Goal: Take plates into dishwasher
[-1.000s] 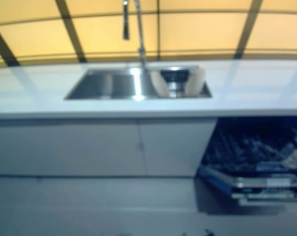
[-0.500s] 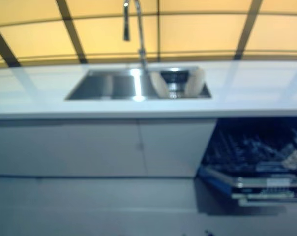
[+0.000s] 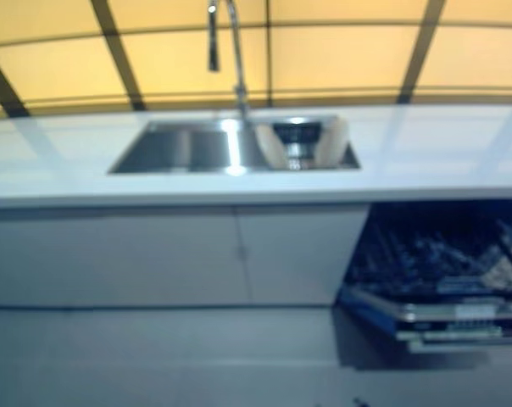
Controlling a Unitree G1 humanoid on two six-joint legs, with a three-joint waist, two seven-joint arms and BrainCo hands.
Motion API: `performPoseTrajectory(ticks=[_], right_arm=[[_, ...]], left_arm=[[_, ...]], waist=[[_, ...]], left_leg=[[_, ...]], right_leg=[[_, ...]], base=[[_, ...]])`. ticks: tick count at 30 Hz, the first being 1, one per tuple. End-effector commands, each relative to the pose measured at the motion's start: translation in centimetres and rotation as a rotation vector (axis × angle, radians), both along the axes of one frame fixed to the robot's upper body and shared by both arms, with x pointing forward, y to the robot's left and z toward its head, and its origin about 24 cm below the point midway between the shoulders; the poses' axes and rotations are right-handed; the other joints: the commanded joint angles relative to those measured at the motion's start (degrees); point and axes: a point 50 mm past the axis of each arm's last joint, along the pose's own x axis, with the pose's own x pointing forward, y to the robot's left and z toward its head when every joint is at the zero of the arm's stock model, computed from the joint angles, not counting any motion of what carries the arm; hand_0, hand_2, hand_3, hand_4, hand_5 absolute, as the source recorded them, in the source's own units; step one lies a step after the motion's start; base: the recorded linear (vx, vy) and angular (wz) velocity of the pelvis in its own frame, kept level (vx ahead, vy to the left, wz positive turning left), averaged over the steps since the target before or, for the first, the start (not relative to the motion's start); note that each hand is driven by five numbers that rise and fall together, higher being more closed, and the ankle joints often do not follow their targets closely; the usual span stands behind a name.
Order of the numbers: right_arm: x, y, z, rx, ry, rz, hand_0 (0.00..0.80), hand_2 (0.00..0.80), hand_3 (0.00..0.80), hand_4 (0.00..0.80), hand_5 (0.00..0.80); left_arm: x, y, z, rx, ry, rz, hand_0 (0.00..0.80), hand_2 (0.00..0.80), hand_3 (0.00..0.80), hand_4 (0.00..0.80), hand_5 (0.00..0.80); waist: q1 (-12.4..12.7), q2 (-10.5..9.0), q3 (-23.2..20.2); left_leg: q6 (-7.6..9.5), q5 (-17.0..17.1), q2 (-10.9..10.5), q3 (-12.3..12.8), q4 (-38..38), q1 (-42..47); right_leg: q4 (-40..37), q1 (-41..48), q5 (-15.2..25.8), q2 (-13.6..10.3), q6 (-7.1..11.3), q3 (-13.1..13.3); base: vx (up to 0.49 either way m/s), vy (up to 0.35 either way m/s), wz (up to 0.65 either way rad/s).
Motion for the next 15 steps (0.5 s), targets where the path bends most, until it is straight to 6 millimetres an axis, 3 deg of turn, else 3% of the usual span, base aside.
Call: performPoseTrajectory(ticks=[1,3,5,6,7,8,9,11,13,14,15], right_arm=[[2.0,1.4,0.1,0.032,-0.029,-0.005,0.0,0.0,0.0,0.0,0.0],[2.1,1.3,0.1,0.03,-0.029,-0.012,0.0,0.0,0.0,0.0,0.0],[2.2,1.1,0.2,0.033,-0.035,-0.021,0.0,0.0,0.0,0.0,0.0],[2.2,0.9,0.2,0.03,-0.034,-0.011,0.0,0.0,0.0,0.0,0.0],[2.2,0.9,0.2,0.03,-0.032,-0.009,0.0,0.0,0.0,0.0,0.0],[2.1,0.7,0.2,0.026,-0.028,-0.001,0.0,0.0,0.0,0.0,0.0],[2.1,0.3,0.3,0.019,-0.027,0.007,0.0,0.0,0.0,0.0,0.0],[2.1,0.0,0.3,0.015,-0.027,0.007,0.0,0.0,0.0,0.0,0.0],[1.9,-0.2,0.3,0.013,-0.015,0.012,0.0,0.0,0.0,0.0,0.0],[1.8,-0.2,0.3,0.014,-0.007,0.019,0.0,0.0,0.0,0.0,0.0],[1.7,-0.2,0.3,0.016,-0.002,0.023,0.0,0.0,0.0,0.0,0.0]], left_arm=[[2.7,-2.2,0.1,-0.041,-0.057,0.009,0.0,0.0,0.0,0.0,0.0],[2.9,-2.1,0.2,-0.045,-0.069,0.052,0.0,0.0,0.0,0.0,0.0],[3.2,-1.7,0.3,-0.04,-0.096,0.112,0.0,0.0,0.0,0.0,0.0],[3.3,-1.5,0.4,-0.044,-0.107,0.127,0.0,0.0,0.0,0.0,0.0],[3.4,-1.4,0.4,-0.045,-0.108,0.131,0.0,0.0,0.0,0.0,0.0],[3.3,-1.3,0.4,-0.05,-0.115,0.146,0.0,0.0,0.0,0.0,0.0],[3.0,-1.2,0.4,-0.056,-0.121,0.166,0.0,0.0,0.0,0.0,0.0],[2.8,-1.1,0.3,-0.062,-0.119,0.172,0.0,0.0,0.0,0.0,0.0],[2.2,-1.1,0.2,-0.061,-0.108,0.203,0.0,0.0,0.0,0.0,0.0],[1.8,-1.1,0.1,-0.058,-0.104,0.228,0.0,0.0,0.0,0.0,0.0],[1.5,-1.1,0.0,-0.057,-0.1,0.245,0.0,0.0,0.0,0.0,0.0]], waist=[[-0.8,-2.32,2.9],[-0.8,-2.63,3.2],[-1.0,-4.38,4.4],[-0.7,-4.97,5.6],[-0.7,-4.97,5.7],[0.3,-4.8,7.1],[1.3,-3.6,8.7],[2.1,-2.37,9.4],[4.8,-0.41,9.4],[6.3,-0.19,9.1],[7.0,-0.53,9.0]], left_leg=[[6.67,0.2,-7.0,0.3,2.0,-0.8],[6.39,-0.4,-6.7,0.0,4.4,-1.5],[6.55,-2.5,-6.3,2.4,16.6,-5.2],[6.55,-0.7,-6.9,2.7,23.8,-9.2],[6.53,-0.5,-7.0,2.7,25.0,-10.1],[5.95,3.7,-8.2,2.2,28.8,-15.4],[4.71,7.5,-7.5,5.2,25.9,-19.9],[3.93,9.7,-6.7,7.9,21.1,-20.9],[2.38,16.4,-7.6,4.7,10.1,-24.0],[2.29,17.0,-8.1,2.2,4.4,-25.1],[2.44,16.8,-8.6,1.8,1.8,-25.1]], right_leg=[[1.2,0.7,-1.1,6.4,-5.17,1.4],[1.8,0.7,-1.3,6.6,-5.66,1.7],[4.7,-0.6,-1.9,5.2,-6.7,0.7],[5.9,-1.0,-2.2,4.9,-7.5,0.3],[6.2,-1.1,-2.2,5.0,-7.63,0.2],[6.7,-0.5,-2.4,5.5,-8.07,0.9],[7.2,1.3,-3.3,6.8,-8.01,2.4],[7.6,2.7,-4.4,7.9,-8.01,2.8],[7.6,6.5,-6.7,10.5,-8.2,5.8],[7.9,8.3,-7.7,11.2,-8.35,8.2],[8.2,9.8,-8.8,11.0,-8.36,9.4]], base=[[0.042,-0.132,-0.06],[0.039,-0.106,-0.03],[0.031,-0.146,0.0],[0.021,-0.124,-0.03],[0.058,-0.111,-0.05],[0.183,-0.059,-0.23],[0.227,-0.05,-0.15],[0.342,-0.004,-0.36],[0.576,0.009,-0.77],[0.556,0.029,-0.9],[0.507,0.051,-1.31]])
